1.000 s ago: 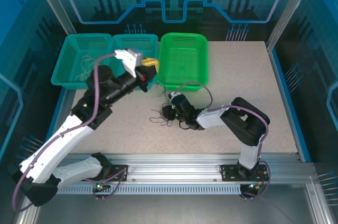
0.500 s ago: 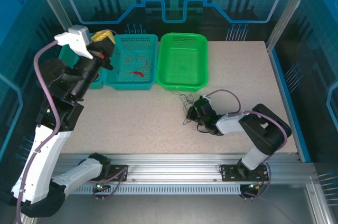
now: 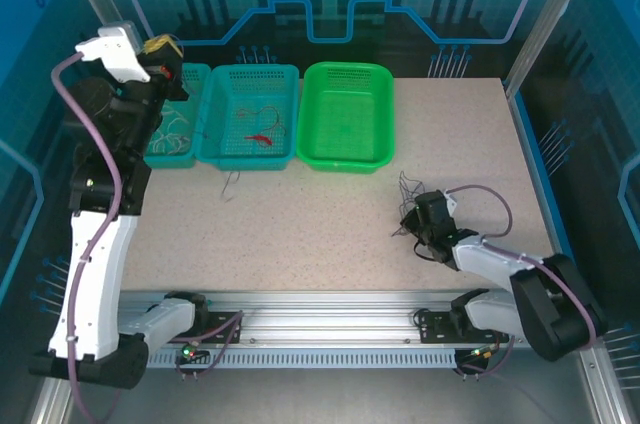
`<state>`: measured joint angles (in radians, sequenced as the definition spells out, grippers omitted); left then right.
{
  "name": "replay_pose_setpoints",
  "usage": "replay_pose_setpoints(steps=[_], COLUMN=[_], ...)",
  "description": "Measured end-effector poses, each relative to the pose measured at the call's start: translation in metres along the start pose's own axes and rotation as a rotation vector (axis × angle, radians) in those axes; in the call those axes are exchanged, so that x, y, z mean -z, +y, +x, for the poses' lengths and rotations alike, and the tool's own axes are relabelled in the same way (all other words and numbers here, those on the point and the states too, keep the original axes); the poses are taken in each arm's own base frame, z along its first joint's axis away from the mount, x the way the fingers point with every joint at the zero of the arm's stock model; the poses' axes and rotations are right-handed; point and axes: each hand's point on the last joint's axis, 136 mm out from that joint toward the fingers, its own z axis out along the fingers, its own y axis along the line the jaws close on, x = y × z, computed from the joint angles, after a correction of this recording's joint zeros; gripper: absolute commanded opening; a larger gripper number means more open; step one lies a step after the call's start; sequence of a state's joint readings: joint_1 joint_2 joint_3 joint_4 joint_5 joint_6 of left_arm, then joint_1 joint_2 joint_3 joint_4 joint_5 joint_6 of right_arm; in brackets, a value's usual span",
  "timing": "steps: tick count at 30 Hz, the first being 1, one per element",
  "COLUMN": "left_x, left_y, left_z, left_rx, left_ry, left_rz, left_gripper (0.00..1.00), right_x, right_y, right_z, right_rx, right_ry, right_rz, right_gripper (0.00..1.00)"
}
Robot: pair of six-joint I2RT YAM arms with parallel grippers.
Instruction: Untangle the cables
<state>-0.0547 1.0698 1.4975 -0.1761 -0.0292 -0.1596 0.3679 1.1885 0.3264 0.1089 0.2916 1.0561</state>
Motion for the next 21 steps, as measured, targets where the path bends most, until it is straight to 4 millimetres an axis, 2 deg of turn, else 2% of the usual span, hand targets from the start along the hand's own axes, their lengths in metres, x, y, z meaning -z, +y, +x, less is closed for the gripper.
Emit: replay_pose_setpoints(steps=[4, 11, 15, 21], left_x=[-0.017, -0.046, -0.068, -0.107], left_y=[-0.017, -0.052, -0.076, -0.119], left_z=[0.021, 0.028, 0.039, 0.076], left_rx=[0.056, 0.187, 0.231, 0.260], left_ry=[0.070, 0.072, 0.064, 0.072], left_rz=[0.117, 0.340, 0.440, 0.557], left_gripper=[0.00, 0.00, 0.00, 0.00], right_x=[0.015, 0.044, 0.056, 0.072], right_y=[0.012, 0.048, 0.053, 0.049], right_z=[-0.014, -0.031, -0.028, -0.025], right_rx=[0.036, 0.146, 0.196, 0.234], right_ry=[-0.013, 0.010, 0.044, 0.067], right_rz=[-0.024, -0.104, -0.120, -0.124], right_gripper=[0.00, 0.00, 0.00, 0.00])
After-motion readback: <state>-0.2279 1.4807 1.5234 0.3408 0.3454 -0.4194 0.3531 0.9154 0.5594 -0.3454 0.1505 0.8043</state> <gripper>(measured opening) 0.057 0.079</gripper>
